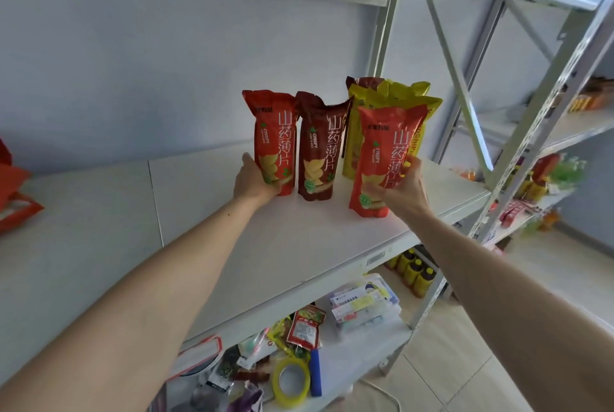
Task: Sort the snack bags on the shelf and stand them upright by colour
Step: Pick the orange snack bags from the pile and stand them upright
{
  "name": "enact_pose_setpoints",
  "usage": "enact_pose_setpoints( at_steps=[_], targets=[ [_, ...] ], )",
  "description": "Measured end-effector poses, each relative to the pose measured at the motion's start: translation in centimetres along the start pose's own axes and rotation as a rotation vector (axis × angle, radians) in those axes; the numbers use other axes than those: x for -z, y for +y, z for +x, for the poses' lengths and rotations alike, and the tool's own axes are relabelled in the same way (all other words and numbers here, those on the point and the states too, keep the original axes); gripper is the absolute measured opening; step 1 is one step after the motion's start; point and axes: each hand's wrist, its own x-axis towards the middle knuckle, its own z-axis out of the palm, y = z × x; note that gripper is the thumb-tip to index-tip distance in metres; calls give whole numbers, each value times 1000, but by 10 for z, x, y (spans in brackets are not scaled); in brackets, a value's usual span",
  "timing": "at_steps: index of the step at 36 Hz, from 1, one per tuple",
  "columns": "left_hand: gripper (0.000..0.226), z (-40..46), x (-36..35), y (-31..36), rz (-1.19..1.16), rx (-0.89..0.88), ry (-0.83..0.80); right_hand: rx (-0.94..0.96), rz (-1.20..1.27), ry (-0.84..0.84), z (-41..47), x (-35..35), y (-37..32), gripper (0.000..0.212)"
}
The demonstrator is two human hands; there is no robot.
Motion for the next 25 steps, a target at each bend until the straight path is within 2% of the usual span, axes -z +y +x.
enact_pose_setpoints(
  at_steps=[4,7,10,13,15,18,25],
  targets=[
    [113,0,7,-4,33,39,-15,77,-50,86,-9,-2,-7,111],
    [114,-2,22,-4,176,34,-27,125,-90,197,-15,-6,-8,109],
    [92,-3,47,-2,439,-25,10,158,-187,306,-32,-13,-11,98],
    [66,-7,78,-1,702,-139,79,177,-370,379,-55,-24,-14,76],
    [57,-10,99,-2,815,-192,91,219,-457,369,-72,-35,-19,63],
    [51,-14,133,-9,864,-199,104,326,-552,294,-91,-58,-33,52],
    [46,-41,222,-48,958,-157,170,517,-603,109,-117,-137,-104,53]
  ],
)
